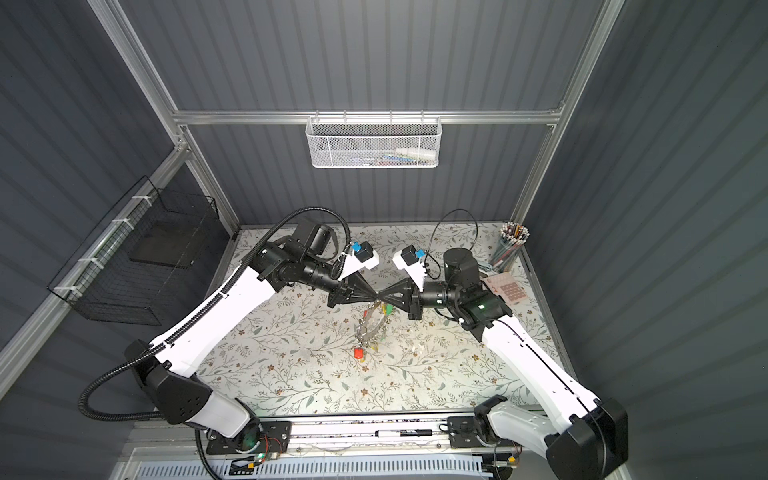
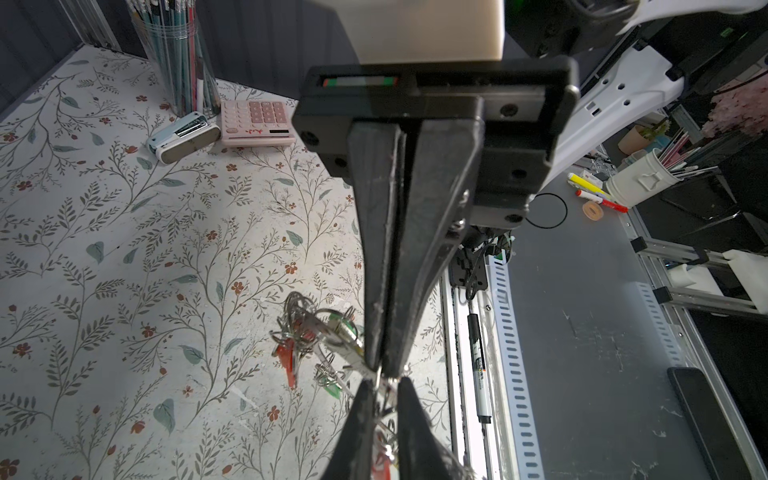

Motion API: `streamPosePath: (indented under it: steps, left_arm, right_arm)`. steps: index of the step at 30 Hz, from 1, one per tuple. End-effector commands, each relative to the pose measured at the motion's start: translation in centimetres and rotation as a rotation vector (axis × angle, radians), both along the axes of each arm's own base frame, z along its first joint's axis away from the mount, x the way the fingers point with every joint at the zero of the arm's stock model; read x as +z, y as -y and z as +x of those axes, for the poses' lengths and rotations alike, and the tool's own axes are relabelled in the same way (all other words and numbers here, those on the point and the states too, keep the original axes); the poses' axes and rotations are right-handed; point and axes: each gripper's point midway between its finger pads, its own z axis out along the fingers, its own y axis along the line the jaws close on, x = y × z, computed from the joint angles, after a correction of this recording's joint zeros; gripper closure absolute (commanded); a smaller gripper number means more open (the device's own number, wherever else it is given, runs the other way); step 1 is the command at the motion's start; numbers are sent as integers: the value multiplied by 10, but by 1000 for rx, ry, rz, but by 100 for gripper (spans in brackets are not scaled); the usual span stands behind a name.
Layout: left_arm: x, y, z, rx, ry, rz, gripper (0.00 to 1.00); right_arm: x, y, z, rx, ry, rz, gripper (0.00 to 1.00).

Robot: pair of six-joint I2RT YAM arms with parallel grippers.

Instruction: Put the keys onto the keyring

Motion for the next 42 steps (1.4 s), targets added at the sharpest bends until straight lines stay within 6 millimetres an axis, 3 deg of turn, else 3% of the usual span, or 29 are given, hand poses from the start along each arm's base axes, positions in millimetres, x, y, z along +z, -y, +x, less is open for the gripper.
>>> streamPosePath:
  steps: [1,16,19,26,31,37,42]
  left_arm:
    - [3,-3,-4,-7,7,4,90]
    - [6,1,-2,16,-2,-33,100]
    - [10,2,2,56,21,-73,100]
    - [23,4,0,128,6,-237,100]
    - [40,0,-10,152,-3,-408,100]
    - [49,-2,-18,207,24,-542,100]
    - [56,-6,-21,256,13,-660,100]
  right_arm:
    - [16,1,-6,26,58,44,100]
    - [22,1,-9,37,59,55,100]
    - [26,2,-7,20,57,63,91]
    - [41,23,1,-114,72,105,75]
    - [35,27,-8,-108,39,108,69]
    - [23,25,-11,-87,-11,100,68]
    - [30,21,-12,-58,-14,111,68]
